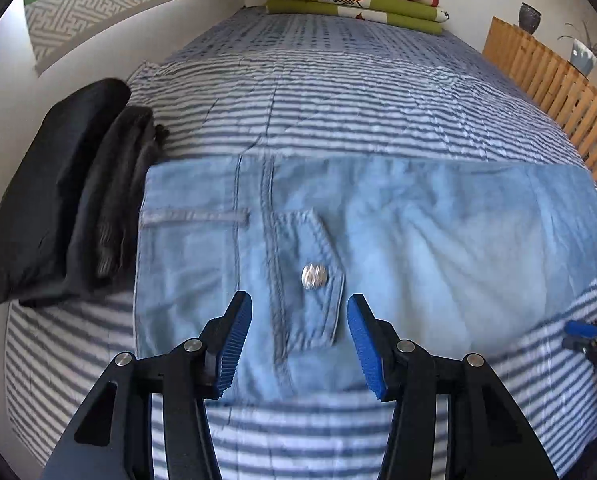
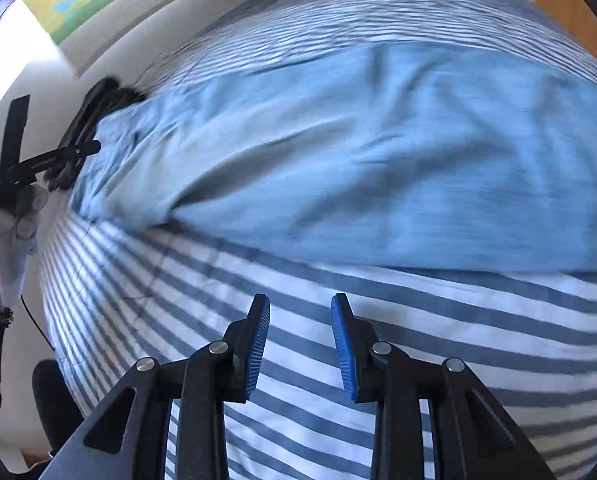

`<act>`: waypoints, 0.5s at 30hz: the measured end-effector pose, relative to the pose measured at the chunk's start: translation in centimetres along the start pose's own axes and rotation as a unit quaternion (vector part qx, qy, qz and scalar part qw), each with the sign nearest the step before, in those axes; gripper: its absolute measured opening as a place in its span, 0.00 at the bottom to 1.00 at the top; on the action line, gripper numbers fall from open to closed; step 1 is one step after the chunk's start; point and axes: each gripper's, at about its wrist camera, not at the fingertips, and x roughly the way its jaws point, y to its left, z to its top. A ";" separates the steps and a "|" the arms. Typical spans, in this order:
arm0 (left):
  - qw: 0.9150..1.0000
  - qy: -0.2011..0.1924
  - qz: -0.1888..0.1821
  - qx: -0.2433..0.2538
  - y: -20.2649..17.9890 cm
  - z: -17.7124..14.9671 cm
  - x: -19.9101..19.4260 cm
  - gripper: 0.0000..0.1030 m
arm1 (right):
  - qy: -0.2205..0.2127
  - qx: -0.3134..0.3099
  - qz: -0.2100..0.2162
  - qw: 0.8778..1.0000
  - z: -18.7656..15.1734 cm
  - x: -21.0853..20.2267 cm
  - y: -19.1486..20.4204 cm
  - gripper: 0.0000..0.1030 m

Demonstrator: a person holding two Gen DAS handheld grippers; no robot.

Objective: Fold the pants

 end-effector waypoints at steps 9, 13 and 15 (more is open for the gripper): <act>0.982 -0.015 -0.038 0.183 -10.5 -3.2 1.3 0.52 | -0.041 0.051 -0.002 0.998 5.5 0.6 0.7 0.28; 0.971 -0.006 -0.025 0.239 -14.1 -2.1 4.7 0.52 | -0.048 0.086 0.008 0.995 7.6 0.2 -0.8 0.28; 0.973 -0.005 -0.019 0.231 -14.0 -0.6 5.6 0.51 | -0.052 0.094 0.014 0.994 8.5 0.0 -1.3 0.28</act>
